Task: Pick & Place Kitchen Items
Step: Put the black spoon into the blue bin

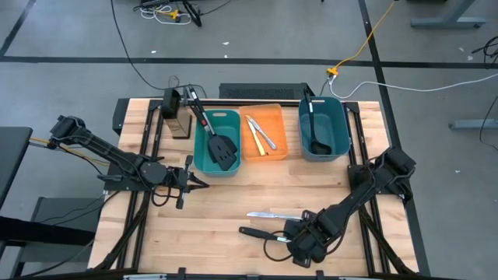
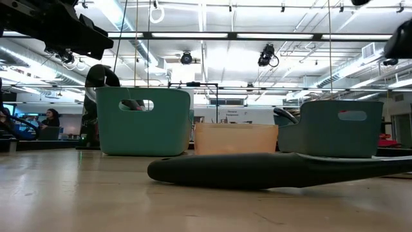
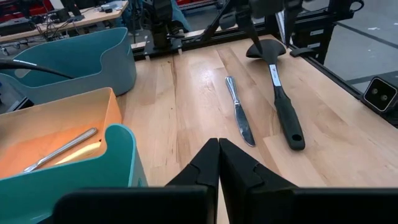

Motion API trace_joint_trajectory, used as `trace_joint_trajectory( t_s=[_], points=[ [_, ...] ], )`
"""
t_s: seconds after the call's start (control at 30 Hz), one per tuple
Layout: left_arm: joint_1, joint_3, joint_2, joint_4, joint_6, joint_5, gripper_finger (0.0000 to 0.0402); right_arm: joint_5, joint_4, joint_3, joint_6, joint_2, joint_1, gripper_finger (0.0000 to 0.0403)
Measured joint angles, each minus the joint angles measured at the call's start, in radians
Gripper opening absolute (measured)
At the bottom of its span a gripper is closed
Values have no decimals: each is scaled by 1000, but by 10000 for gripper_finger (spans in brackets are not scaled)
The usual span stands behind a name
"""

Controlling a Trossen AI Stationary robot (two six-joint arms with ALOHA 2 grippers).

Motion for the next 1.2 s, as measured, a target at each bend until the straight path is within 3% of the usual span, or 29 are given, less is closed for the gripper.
trace_joint_trajectory(
  t_s=[0.7,1.2],
  points=[
    [0,0,0,-1,-14,3,10,-43,0,-5,-21,80,0,201],
    [0,0,0,-1,-15,4,12,-36,63,-89,-30,81,-4,125]
  ],
)
